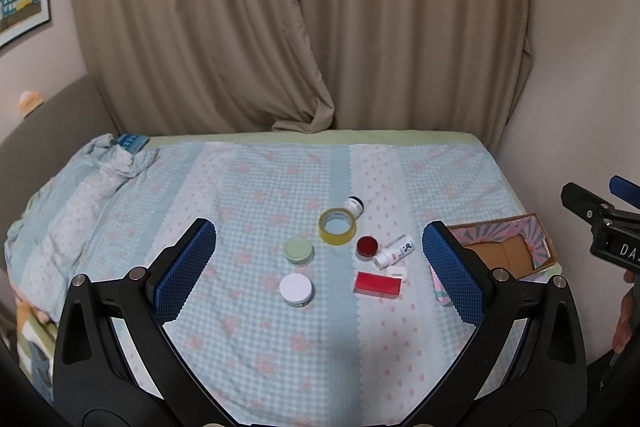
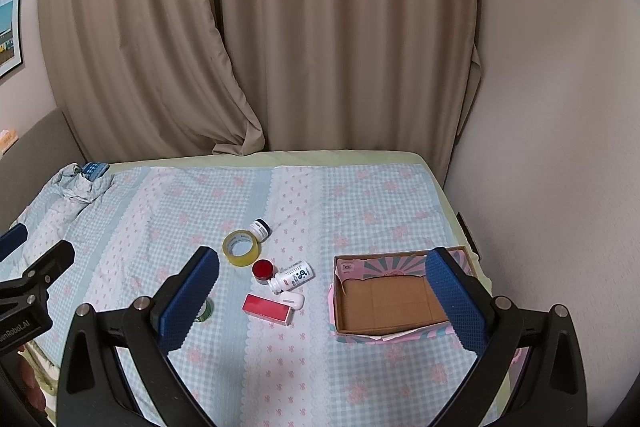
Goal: Organize rigid objects
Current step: 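Grasp the red box with the right tool while the left tool grasps the white-lidded jar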
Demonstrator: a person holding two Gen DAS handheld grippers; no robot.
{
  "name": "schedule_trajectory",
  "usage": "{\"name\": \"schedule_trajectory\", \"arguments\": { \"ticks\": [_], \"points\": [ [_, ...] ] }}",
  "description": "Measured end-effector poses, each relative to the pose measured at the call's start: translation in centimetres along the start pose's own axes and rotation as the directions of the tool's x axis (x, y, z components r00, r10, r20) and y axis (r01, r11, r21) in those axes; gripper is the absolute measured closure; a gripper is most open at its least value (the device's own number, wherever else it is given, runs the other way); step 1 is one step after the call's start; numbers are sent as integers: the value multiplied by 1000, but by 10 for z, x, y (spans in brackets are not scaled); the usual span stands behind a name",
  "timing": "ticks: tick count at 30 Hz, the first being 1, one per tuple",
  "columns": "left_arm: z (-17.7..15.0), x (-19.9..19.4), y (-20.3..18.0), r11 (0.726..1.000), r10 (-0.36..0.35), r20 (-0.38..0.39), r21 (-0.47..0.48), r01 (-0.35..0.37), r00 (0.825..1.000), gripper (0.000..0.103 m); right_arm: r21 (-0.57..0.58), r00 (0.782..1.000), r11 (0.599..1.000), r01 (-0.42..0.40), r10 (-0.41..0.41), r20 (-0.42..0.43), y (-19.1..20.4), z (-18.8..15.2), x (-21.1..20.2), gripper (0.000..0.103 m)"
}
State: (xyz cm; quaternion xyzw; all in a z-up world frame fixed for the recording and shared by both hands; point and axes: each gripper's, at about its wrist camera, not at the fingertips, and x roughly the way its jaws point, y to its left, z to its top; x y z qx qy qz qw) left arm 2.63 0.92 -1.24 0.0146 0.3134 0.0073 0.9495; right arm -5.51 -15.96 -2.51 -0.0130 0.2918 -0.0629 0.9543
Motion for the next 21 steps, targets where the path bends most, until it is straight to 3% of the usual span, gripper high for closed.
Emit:
{"name": "schedule_trajectory", "arguments": {
  "ticks": [6,10,18,21],
  "points": [
    [-9,24,4,999,24,-60,-38,-26,998,1,-16,1000,1000,3,-3,-2,-4,4,8,0],
    [-27,57,10,995,39,-123,-82,-50,992,1,-50,999,998,-42,41,-22,-8,9,30,0],
    [-87,149,18,988,78,-248,-109,-108,966,1,-125,982,983,-138,120,-143,-3,-10,120,0],
    [-111,192,27,984,82,-283,-129,-123,956,1,-198,965,956,-216,178,-193,10,-25,164,0]
  ]
}}
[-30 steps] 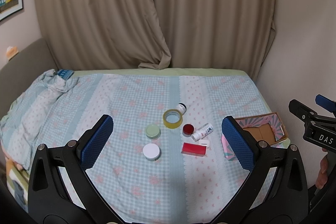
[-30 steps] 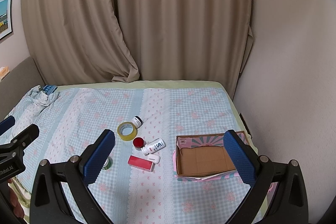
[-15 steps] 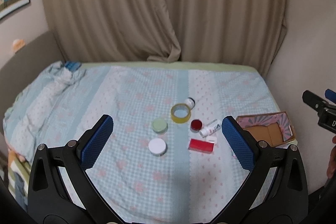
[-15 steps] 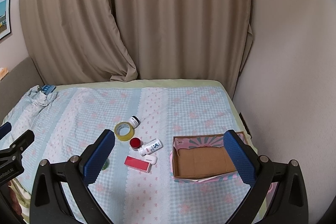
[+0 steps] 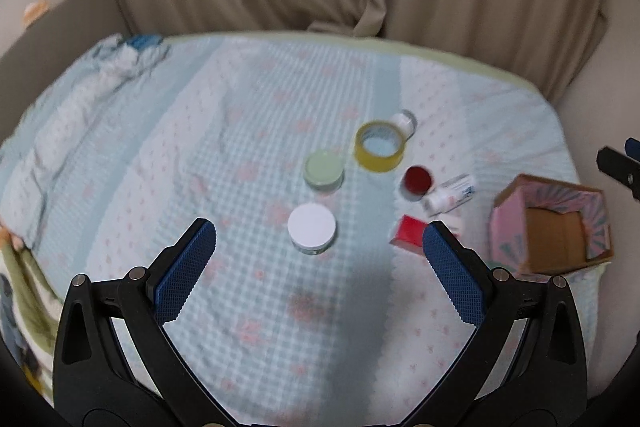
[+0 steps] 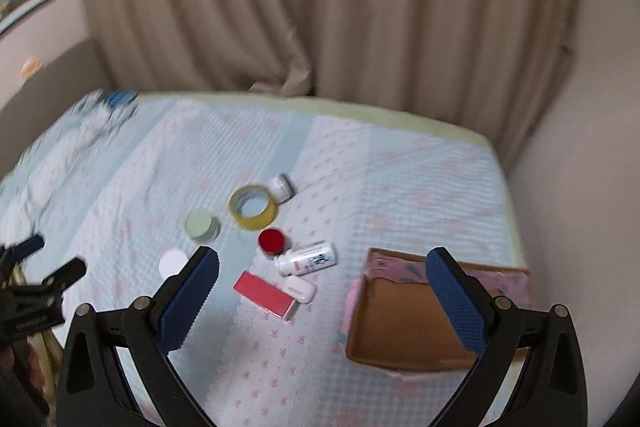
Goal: Organize rigid objects
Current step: 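Grasp the red box with the right tool while the left tool grasps the white-lidded jar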
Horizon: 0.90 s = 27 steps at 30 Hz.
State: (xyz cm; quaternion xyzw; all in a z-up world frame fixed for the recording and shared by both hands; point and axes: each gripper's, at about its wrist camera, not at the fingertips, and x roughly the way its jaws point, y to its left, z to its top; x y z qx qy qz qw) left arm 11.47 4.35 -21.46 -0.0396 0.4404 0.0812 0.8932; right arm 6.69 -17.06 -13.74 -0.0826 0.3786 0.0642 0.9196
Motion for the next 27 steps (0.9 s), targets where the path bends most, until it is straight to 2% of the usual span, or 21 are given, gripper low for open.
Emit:
{"name": "schedule_trajectory", "arguments": {
  "ticks": [4,7,9,11,15,18,27],
  "points": [
    [-15,72,10,999,-7,-64,-34,5,998,1,-128,994,988,-90,82,-66,14,-13,62,0],
    [-23,118,12,999,0,-102,-42,-4,995,1,-214,982,964,-159,132,-133,25,-28,106,0],
    [-29,148,12,999,18,-131,-36,-23,991,1,-288,970,936,-201,150,-190,36,-39,139,1],
    [-36,179,14,999,21,-169,-33,-27,985,1,-354,960,906,-232,154,-234,45,-48,164,6],
    [-46,219,14,999,14,-216,-27,-20,976,1,-436,929,847,-304,162,-333,62,-66,206,17],
    [-50,237,11,1000,22,-235,-6,-24,972,1,-468,904,812,-349,160,-398,69,-76,232,22],
    [-50,273,9,1000,22,-258,6,-21,966,7,-560,853,711,-424,106,-511,92,-98,283,42]
  ]
}}
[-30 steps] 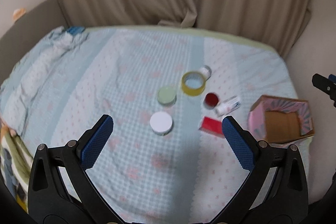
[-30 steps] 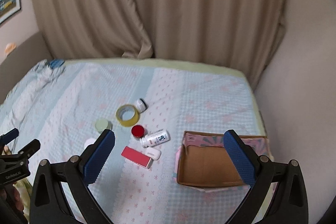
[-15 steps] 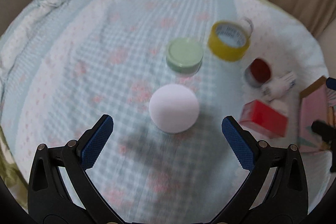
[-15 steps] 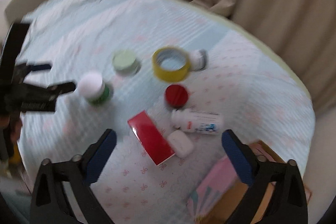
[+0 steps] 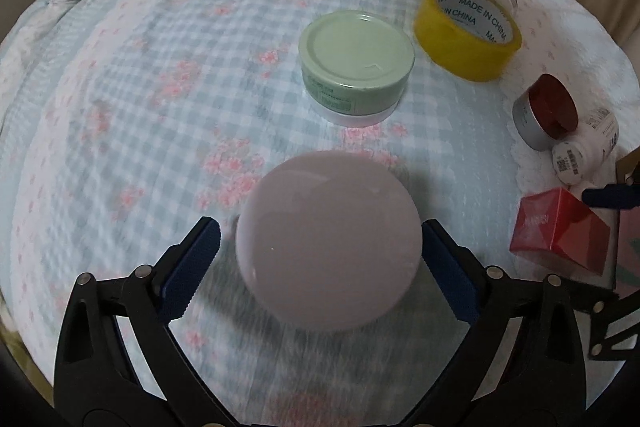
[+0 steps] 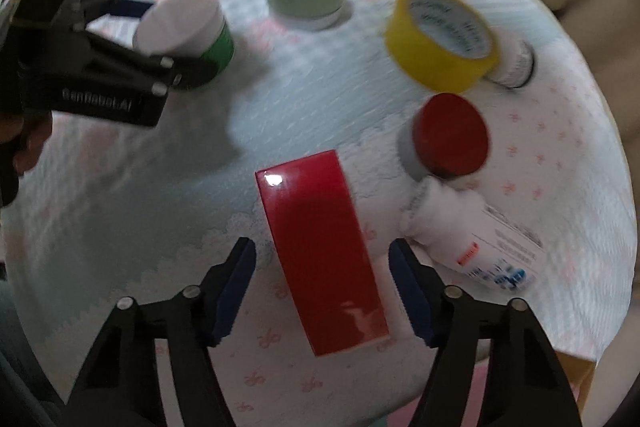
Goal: Organize rigid objects
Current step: 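Grasp the red box with the right tool while the left tool grasps the white-lidded jar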
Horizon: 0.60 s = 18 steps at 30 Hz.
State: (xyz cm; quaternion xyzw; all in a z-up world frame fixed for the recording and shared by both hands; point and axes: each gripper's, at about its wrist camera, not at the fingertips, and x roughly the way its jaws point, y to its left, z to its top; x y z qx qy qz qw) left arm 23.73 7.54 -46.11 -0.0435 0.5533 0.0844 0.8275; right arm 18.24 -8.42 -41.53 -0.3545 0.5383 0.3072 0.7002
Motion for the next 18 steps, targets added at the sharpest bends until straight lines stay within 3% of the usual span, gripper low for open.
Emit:
{"name": "schedule_trajectory", "arguments": {
  "ticks": [8,10,18],
  "points": [
    [0,12,-3,1000,-2,-36,16,2,999,35,-70,997,998,-9,3,-79,-2,8,19,53],
    [-2,10,-3,1000,-15,-33,10,16,999,35,-80,996,997,4,-12,-92,-2,6,19,58],
    [-6,5,2,1000,-25,-30,4,26,999,35,-80,994,995,56,-63,-88,-4,5,15,60]
  ]
}}
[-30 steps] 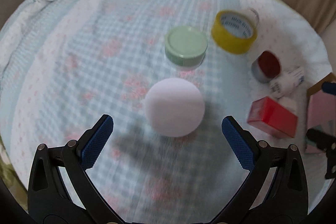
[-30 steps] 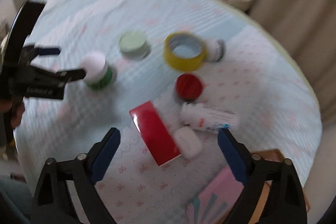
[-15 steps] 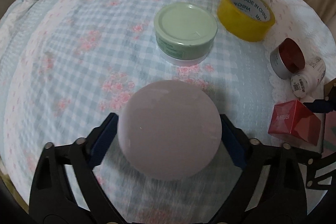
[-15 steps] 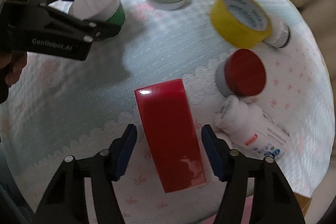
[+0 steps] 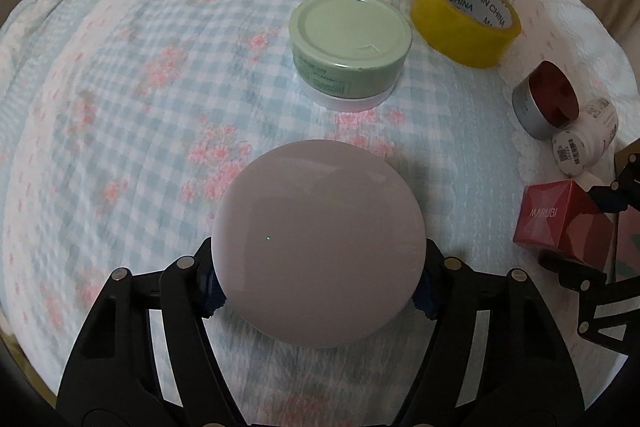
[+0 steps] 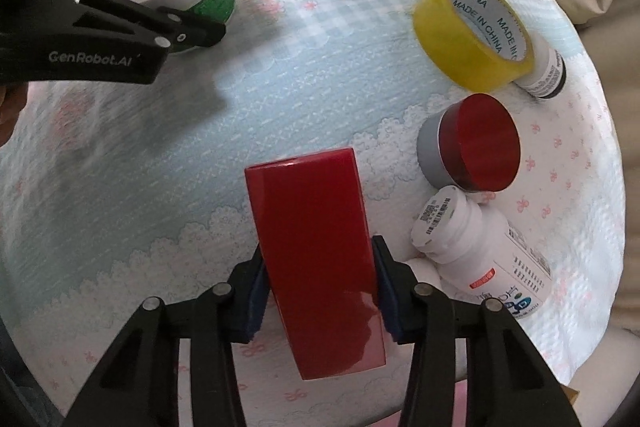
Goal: Organize rigid objects
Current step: 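Grasp the red box with the right tool while the left tool grasps the white-lidded jar, then carry both into the cardboard box and open both tools to release them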
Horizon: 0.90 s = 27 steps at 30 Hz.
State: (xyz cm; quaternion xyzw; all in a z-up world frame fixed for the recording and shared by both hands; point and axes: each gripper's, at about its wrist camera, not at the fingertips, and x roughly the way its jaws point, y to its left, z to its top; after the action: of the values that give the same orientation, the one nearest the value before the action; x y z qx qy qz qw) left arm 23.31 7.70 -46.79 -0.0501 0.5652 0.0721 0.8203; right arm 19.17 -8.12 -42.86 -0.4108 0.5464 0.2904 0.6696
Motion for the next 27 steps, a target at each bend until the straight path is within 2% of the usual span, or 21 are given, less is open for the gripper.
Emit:
{"name": "schedule_trajectory", "arguments": {
  "ticks": [4,10,13,16,19,22,23,24,27],
  "points": [
    [-7,-10,4,1000,-7,4,-5,7,1000,35,59,1000,998,12,-12,5,5,2,-1,61],
    [-18,-41,18,1000,15,23,9,-15,1000,35,195,999,981,-18,12,35,-3,-3,-28,62],
    [-21,-67,24,1000,20,38,19,-21,999,35,274,998,961,-37,20,64,-8,-7,-51,62],
    [-23,-101,23,999,20,62,44,-23,998,35,375,994,924,-71,35,102,-11,-13,-79,62],
    [-20,-138,18,996,13,87,82,-20,996,35,496,987,860,-118,50,150,-10,-27,-112,62],
    [-14,-177,3,990,-6,117,140,-11,993,35,634,976,751,-183,64,207,-13,-48,-154,62],
    [-12,-186,-2,988,-13,122,153,-6,992,35,657,974,729,-194,63,218,-13,-56,-165,62],
    [-9,-197,-8,985,-25,128,171,3,991,35,698,970,685,-210,56,236,-18,-67,-183,62],
    [-1,-226,-33,972,-76,145,229,41,987,35,763,967,610,-213,18,255,-13,-87,-220,62]
  ]
}}
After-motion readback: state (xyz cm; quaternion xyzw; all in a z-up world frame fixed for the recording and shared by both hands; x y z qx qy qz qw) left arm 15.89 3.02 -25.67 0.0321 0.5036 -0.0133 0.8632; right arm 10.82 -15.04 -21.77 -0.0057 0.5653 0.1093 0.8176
